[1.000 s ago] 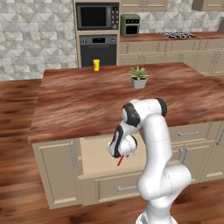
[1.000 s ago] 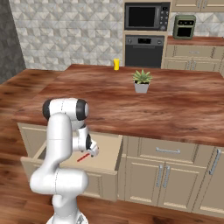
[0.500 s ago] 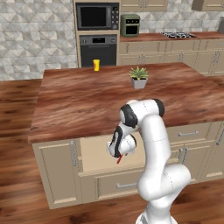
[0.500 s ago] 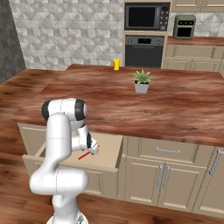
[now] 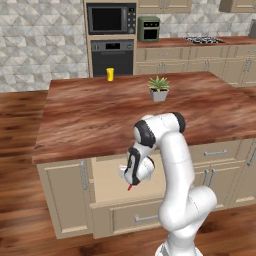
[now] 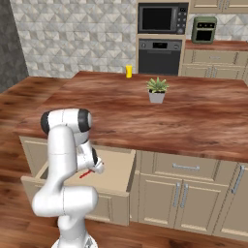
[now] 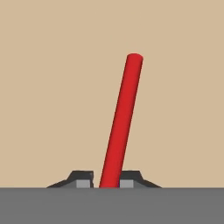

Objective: Pick up the straw from the left drawer and put it inside the smoothie cup.

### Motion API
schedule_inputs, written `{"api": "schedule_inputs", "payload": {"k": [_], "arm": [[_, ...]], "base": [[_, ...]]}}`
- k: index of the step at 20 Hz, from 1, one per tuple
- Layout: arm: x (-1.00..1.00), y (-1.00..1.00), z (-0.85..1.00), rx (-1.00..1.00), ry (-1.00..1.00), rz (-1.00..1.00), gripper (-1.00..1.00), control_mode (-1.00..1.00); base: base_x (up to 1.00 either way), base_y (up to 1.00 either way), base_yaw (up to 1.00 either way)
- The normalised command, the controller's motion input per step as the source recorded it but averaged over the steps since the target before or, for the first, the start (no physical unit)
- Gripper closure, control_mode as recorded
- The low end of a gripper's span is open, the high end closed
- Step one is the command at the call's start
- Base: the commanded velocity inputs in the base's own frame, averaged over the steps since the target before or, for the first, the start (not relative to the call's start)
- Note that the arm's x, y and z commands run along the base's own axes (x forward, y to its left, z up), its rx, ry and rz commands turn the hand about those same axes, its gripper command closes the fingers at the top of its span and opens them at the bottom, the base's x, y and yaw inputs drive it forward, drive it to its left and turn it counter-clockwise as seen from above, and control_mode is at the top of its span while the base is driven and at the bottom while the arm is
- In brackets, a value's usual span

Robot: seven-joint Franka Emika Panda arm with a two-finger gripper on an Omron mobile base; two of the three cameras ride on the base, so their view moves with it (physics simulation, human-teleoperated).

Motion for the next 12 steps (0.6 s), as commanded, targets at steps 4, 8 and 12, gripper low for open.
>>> {"api": "schedule_inputs", "payload": {"k": [4, 8, 12], "arm": [[0.00, 0.00, 0.00, 0.00, 0.00, -0.01, 1.00, -1.00], [0.00, -0.01, 0.00, 0.00, 0.00, 0.00, 1.00, -1.00], [0.00, -0.19, 0.13, 0.02, -0.02, 0.00, 1.00, -1.00]], "base": [[0.00, 0.00, 0.00], [0.00, 0.00, 0.00], [0.00, 0.00, 0.00]]}}
